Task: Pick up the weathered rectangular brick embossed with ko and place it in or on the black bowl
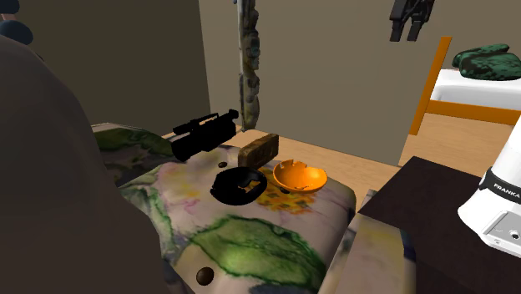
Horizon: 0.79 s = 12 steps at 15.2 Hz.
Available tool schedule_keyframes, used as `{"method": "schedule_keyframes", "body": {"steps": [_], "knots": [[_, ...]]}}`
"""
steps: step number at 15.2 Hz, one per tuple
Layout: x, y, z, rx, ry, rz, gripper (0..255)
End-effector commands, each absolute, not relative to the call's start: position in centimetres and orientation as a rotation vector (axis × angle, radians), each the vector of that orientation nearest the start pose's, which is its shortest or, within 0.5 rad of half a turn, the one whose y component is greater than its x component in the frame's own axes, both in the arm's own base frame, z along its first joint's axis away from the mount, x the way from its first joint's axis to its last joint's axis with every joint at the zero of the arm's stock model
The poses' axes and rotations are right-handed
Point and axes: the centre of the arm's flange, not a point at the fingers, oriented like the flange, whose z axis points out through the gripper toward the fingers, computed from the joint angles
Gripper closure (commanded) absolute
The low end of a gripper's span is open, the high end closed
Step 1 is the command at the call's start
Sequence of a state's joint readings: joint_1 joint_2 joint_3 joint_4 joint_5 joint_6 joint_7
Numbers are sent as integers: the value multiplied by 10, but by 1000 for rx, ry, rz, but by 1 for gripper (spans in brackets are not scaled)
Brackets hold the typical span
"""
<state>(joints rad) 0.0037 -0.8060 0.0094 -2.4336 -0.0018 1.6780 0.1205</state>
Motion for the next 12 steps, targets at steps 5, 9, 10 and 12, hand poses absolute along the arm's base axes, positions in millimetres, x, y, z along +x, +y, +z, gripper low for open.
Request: {"method": "schedule_keyframes", "body": {"steps": [5,9,10,12], "knots": [[329,42,537,-3125,351,-79,0],[351,77,504,-3098,528,-78,0],[357,85,496,-3090,572,-77,0],[370,102,479,-3072,659,-76,0]]}}
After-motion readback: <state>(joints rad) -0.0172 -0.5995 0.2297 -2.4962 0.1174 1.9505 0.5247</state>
